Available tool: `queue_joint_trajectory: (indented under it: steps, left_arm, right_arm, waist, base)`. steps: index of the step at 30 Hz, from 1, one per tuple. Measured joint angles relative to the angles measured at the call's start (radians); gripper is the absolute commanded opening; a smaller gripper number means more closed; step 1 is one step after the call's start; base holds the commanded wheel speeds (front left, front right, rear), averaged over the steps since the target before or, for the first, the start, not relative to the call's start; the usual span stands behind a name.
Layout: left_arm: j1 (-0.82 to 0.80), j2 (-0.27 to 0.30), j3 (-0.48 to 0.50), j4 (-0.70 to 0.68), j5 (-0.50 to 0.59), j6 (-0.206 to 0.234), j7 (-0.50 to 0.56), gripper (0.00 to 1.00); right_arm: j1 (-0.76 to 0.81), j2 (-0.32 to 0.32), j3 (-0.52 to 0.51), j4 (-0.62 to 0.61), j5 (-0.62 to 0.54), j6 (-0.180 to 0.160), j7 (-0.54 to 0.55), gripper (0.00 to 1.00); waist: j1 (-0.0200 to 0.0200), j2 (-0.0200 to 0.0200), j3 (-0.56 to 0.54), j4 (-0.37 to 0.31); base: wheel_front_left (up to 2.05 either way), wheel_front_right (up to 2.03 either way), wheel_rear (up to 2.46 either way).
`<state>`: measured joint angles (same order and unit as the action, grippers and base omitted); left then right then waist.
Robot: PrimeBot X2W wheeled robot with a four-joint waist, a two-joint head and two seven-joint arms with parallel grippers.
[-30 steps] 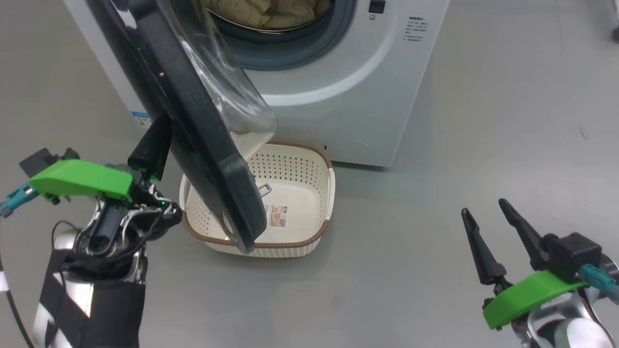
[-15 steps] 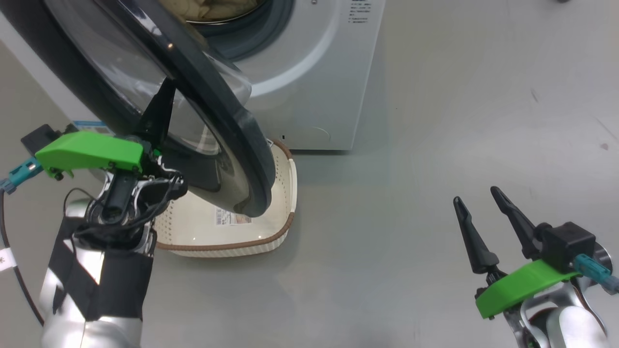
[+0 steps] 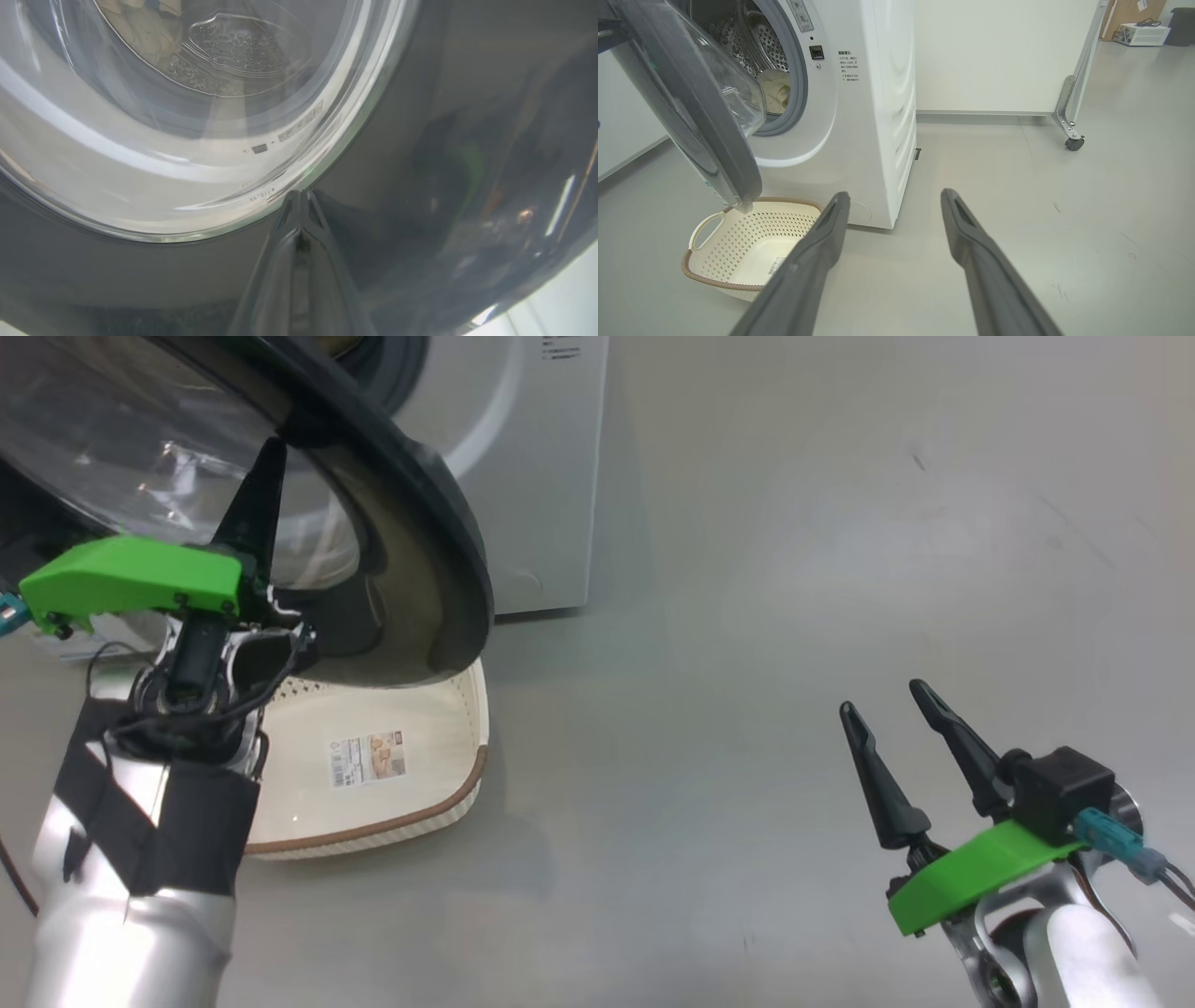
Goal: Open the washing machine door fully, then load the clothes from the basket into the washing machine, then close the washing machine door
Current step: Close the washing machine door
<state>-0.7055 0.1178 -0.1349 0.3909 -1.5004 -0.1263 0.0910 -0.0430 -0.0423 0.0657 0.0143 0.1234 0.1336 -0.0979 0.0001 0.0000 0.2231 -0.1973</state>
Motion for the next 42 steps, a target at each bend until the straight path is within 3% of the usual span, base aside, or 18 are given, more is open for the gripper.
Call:
queue_joint_trajectory:
  steps: [9, 15, 21, 38, 39, 40, 42]
  left_arm:
    - [-0.076, 0.04, -0.024, 0.053, -0.005, 0.001, -0.022, 0.0]
    - [-0.094, 0.046, -0.036, 0.059, -0.016, 0.0, -0.035, 0.0]
    - [-0.089, 0.06, -0.053, 0.059, -0.018, 0.0, -0.058, 0.0]
    - [0.126, 0.07, -0.153, 0.024, 0.025, -0.001, -0.201, 0.0]
    - [0.139, 0.075, -0.159, 0.022, 0.037, -0.001, -0.218, 0.02]
    - [0.152, 0.082, -0.168, 0.02, 0.055, -0.001, -0.23, 0.22]
    - [0.177, 0.096, -0.189, 0.018, 0.082, -0.001, -0.255, 0.47]
  right_arm:
    - [-0.029, 0.0, 0.031, 0.023, 0.029, 0.0, -0.022, 1.0]
    - [-0.029, 0.0, 0.028, 0.039, 0.035, 0.0, -0.033, 1.0]
    - [-0.029, 0.0, 0.01, 0.047, 0.035, 0.0, -0.043, 1.0]
    - [-0.023, 0.0, -0.062, 0.066, -0.005, 0.0, -0.041, 1.0]
    - [-0.023, 0.0, -0.066, 0.066, -0.009, 0.0, -0.041, 1.0]
    - [-0.023, 0.0, -0.069, 0.066, -0.011, 0.0, -0.041, 1.0]
    - [-0.019, 0.0, -0.077, 0.066, -0.016, 0.0, -0.041, 1.0]
  waist:
    - [0.0, 0.0, 0.02, -0.096]
    - [0.0, 0.0, 0.031, -0.117]
    - [-0.0001, 0.0, 0.024, -0.095]
    - [-0.0002, 0.0, -0.072, 0.058]
    - [-0.0002, 0.0, -0.078, 0.068]
    - [-0.0001, 0.0, -0.086, 0.077]
    - [-0.0002, 0.0, -0.098, 0.096]
  base:
    - [0.0, 0.0, 0.0]
    - [0.0, 0.0, 0.0]
    - [0.0, 0.0, 0.0]
    - [0.0, 0.0, 0.0]
    - [0.0, 0.0, 0.0]
    - [0.0, 0.0, 0.0]
    - [0.0, 0.0, 0.0]
